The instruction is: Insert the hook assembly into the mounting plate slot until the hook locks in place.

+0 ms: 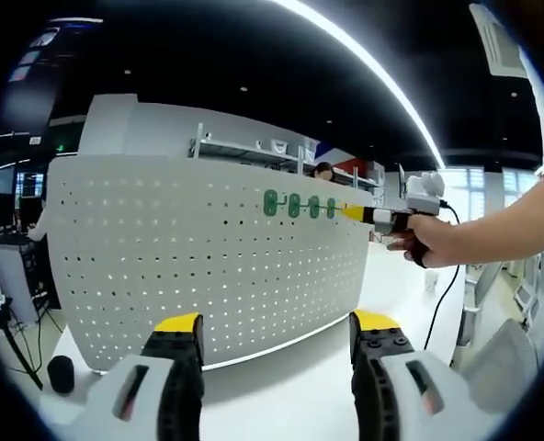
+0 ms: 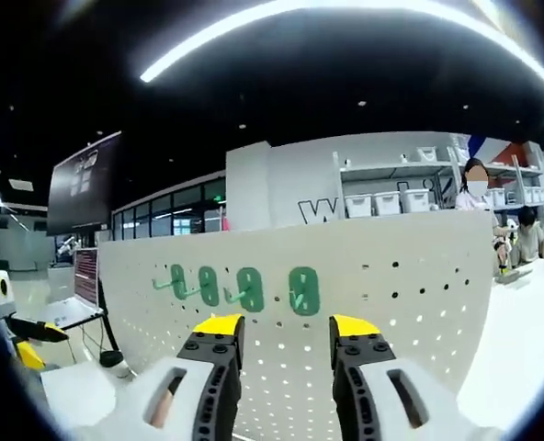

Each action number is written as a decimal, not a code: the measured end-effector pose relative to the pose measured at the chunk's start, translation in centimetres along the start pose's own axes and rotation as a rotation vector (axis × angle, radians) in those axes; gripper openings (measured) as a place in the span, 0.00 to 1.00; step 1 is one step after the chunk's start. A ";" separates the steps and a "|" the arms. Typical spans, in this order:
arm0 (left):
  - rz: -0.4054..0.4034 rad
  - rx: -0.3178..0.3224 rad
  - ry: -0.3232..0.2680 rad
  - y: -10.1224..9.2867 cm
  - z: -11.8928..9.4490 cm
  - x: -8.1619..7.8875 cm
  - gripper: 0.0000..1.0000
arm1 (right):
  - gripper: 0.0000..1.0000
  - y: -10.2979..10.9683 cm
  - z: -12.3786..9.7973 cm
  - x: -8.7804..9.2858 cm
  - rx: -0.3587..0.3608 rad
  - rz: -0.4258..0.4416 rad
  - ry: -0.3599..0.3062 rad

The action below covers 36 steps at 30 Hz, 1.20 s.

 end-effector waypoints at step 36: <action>0.027 0.020 -0.014 0.0 0.4 0.0 0.70 | 0.42 1.8 -8.1 3.1 -0.109 -0.040 0.057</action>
Point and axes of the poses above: the point that each gripper's makers call its tool centre point, and the gripper's own axes: z roughly forward along the fingers, y roughly to its left, x roughly out of its underside, the point moved 9 cm from there along -z, roughly backward along the fingers, and after that the axes turned 5 degrees about y, right-handed, at the moved point
